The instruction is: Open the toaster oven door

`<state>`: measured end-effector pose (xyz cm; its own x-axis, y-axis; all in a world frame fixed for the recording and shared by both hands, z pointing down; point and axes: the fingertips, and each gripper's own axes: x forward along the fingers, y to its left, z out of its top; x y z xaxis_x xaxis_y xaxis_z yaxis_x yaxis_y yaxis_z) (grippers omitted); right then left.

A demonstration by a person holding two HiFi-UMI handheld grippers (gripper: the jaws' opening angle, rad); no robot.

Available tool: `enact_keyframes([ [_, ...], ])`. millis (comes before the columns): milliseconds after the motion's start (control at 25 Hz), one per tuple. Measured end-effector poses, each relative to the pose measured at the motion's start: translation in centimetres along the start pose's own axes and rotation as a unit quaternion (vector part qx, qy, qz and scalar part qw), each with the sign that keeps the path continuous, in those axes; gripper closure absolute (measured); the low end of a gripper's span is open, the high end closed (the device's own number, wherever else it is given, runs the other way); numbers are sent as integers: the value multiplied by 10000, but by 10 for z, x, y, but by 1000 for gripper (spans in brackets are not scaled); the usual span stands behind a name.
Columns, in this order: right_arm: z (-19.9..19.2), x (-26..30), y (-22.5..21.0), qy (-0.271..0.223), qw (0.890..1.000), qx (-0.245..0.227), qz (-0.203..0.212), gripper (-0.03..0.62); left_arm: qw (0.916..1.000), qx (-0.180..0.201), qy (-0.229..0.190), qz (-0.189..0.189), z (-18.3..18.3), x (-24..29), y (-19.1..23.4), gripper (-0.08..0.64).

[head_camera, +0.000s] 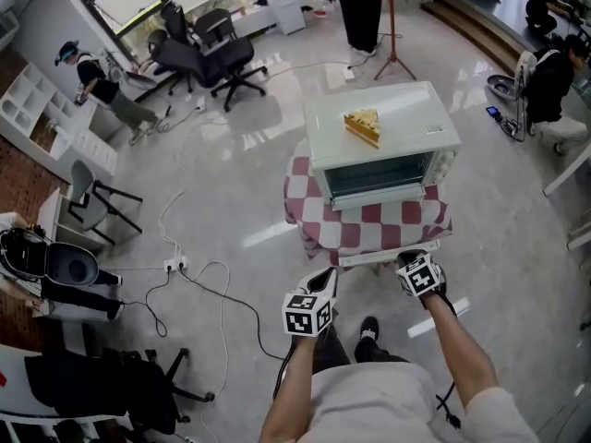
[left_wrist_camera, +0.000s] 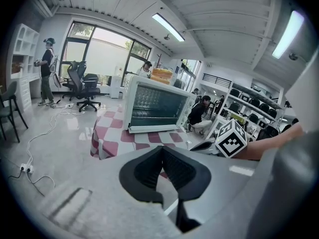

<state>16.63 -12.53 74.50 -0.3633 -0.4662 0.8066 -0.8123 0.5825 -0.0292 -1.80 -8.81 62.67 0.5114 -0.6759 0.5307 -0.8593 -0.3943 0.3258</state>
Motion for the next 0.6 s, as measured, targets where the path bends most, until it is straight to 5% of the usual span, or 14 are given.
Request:
enact_keyframes([
  [600,26,-29,19,-449,9973,427,-401,589,9974,292,144,-650,18,10,2,557],
])
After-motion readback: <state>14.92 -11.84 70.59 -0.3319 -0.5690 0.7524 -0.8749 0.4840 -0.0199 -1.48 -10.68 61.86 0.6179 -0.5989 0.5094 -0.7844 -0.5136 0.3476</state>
